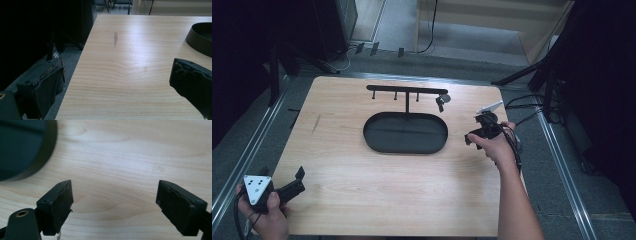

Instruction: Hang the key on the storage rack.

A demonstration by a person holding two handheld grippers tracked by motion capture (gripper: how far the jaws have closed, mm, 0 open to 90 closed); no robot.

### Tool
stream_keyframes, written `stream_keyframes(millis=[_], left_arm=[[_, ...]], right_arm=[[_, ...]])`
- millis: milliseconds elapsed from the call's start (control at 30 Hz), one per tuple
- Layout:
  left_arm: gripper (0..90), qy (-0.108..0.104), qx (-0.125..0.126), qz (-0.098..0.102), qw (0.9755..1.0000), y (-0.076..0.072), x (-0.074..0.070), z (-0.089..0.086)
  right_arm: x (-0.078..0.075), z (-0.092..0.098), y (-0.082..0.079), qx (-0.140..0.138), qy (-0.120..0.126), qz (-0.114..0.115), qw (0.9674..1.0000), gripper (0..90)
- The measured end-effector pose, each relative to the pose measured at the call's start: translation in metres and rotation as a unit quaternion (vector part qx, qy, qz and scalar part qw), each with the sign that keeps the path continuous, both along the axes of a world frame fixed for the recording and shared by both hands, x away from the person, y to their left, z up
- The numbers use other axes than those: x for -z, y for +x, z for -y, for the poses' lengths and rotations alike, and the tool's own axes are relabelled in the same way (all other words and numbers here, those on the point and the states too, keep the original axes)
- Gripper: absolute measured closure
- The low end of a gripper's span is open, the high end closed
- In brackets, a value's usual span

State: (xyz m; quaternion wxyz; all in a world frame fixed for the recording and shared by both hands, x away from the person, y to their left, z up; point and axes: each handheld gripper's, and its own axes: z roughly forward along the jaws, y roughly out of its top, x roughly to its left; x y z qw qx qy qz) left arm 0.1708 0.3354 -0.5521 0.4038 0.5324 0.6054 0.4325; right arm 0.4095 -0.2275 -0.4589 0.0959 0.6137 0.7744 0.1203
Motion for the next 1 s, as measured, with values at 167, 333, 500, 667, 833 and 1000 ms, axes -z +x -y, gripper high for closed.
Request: stream_keyframes(millis=[167, 333, 500, 667, 833, 1000], left_arm=[[0.4, 0.0, 0.0, 0.0, 1.0, 0.0, 0.0, 0.0], [0.4, 0.003, 0.0, 0.0, 1.0, 0.0, 0.0, 0.0], [0.5, 0.002, 0.002, 0.001, 1.0, 0.0, 0.0, 0.001], [0.4, 0.001, 0.001, 0.001, 1.0, 0.0, 0.0, 0.001], [0.4, 0.001, 0.001, 0.002, 1.0, 0.0, 0.0, 0.001], [0.4, 0.002, 0.001, 0.002, 1.0, -0.001, 0.0, 0.001]], right_arm=[[0.01, 0.014, -0.007, 0.014, 0.005, 0.001, 0.9999, 8.8], [0.021, 0.026, -0.017, 0.016, 0.017, -0.01, 0.9997, 0.3], [0.03, 0.03, -0.027, 0.014, 0.014, -0.007, 0.9998, 0.0], [0.037, 0.034, -0.039, 0.004, 0.013, 0.009, 0.9999, 0.0], [0.045, 0.039, -0.053, 0.003, 0.013, 0.016, 0.9998, 0.0], [0.05, 0.044, -0.07, 0.003, 0.016, 0.036, 0.9992, 0.0]])
